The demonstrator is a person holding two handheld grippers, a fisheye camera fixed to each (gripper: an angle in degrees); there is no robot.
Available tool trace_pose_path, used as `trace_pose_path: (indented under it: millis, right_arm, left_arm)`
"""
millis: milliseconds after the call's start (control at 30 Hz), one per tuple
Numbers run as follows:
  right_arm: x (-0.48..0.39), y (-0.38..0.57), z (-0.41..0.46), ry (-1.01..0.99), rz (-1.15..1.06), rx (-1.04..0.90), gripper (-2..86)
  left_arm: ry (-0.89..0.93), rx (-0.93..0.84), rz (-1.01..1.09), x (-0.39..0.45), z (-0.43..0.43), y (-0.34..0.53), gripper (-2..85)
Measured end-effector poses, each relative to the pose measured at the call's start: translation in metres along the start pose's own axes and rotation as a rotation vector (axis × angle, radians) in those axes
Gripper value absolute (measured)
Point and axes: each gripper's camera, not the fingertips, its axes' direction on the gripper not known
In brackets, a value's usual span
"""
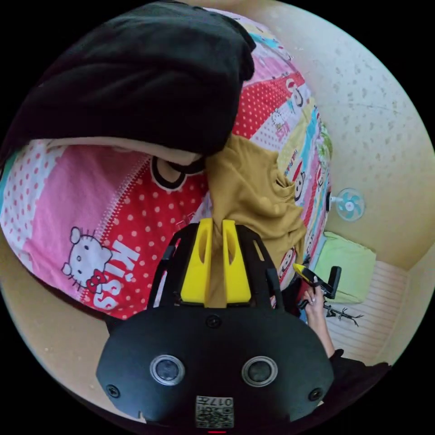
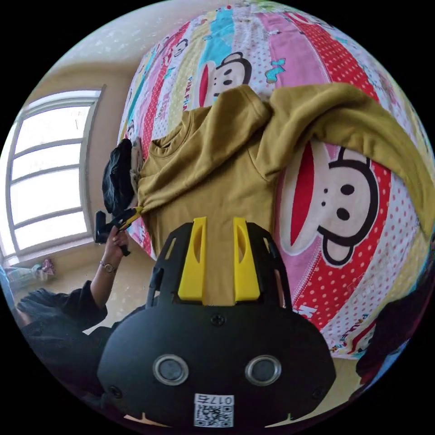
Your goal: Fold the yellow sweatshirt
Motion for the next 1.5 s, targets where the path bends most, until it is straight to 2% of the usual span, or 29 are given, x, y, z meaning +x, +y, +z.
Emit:
trace_pose_path:
  millis: [133,200,267,333,400,500,633,667,700,733,800,900,1000,1133,1200,1267,1367,1433,1500]
  right_arm:
    - [-0.023,-0.030,0.000,0.147,-0.076,0.132,11.4]
    - [-0.021,-0.049,0.020,0.133,-0.061,0.137,12.7]
    - [-0.015,-0.058,0.042,0.114,-0.038,0.075,12.3]
    - [-0.012,-0.059,0.057,0.214,-0.025,0.043,9.6]
    - [-0.018,-0.051,0.049,0.247,-0.047,0.052,5.6]
    - [-0.032,-0.032,0.020,0.304,-0.087,0.124,4.4]
    - [-0.020,-0.012,0.008,0.404,-0.090,0.164,4.8]
    - [-0.007,-0.006,0.010,0.388,-0.085,0.142,5.4]
    - [0.009,0.001,0.005,0.304,-0.049,0.147,6.1]
    - [0.016,0.007,-0.001,0.242,-0.025,0.166,6.4]
    - [0.047,0.038,-0.035,0.055,0.100,0.309,7.3]
    - [0.099,0.091,-0.083,-0.022,0.350,0.519,9.1]
    - [0.162,0.132,-0.110,-0.141,0.564,0.692,11.4]
    - [0.219,0.146,-0.106,-0.322,0.720,0.877,12.3]
    - [0.251,0.147,-0.088,-0.425,0.962,0.925,12.6]
    - [0.268,0.152,-0.075,-0.513,1.036,1.028,12.0]
    - [0.281,0.156,-0.075,-0.551,1.069,1.177,8.2]
    - [0.280,0.147,-0.098,-0.491,1.041,1.162,5.1]
    - [0.250,0.120,-0.161,-0.285,0.784,1.143,3.9]
  left_arm:
    - [-0.140,0.055,-0.025,-0.046,-0.019,0.015,0.6]
    - [-0.159,0.019,-0.001,-0.056,-0.011,0.018,2.2]
    - [-0.123,0.093,0.105,-0.047,-0.012,0.028,5.1]
    - [-0.125,0.114,0.206,-0.029,-0.006,0.029,6.0]
    - [-0.085,0.119,0.324,-0.005,0.006,0.026,6.8]
    - [0.008,0.095,0.489,0.033,0.039,0.010,5.7]
    - [-0.210,0.089,0.441,0.042,0.115,-0.030,4.7]
    - [-0.287,0.028,0.419,0.034,0.145,-0.041,3.9]
    - [-0.283,0.036,0.430,0.031,0.153,-0.043,3.6]
    - [-0.257,0.120,0.451,0.026,0.153,-0.038,2.9]
    - [-0.306,0.213,0.396,0.022,0.145,-0.027,2.5]
    - [-0.361,0.336,0.334,0.020,0.128,0.004,5.4]
    - [-0.261,0.300,0.313,0.011,0.122,0.029,6.5]
    - [-0.162,0.205,0.261,0.001,0.132,0.056,6.7]
    - [-0.148,0.176,0.258,0.003,0.141,0.065,6.7]
    - [-0.167,0.163,0.272,0.010,0.149,0.073,6.7]
    - [-0.203,0.155,0.277,0.013,0.157,0.078,6.8]
    - [-0.199,0.145,0.253,0.009,0.157,0.081,6.8]
    - [-0.192,0.149,0.233,0.002,0.152,0.085,6.7]
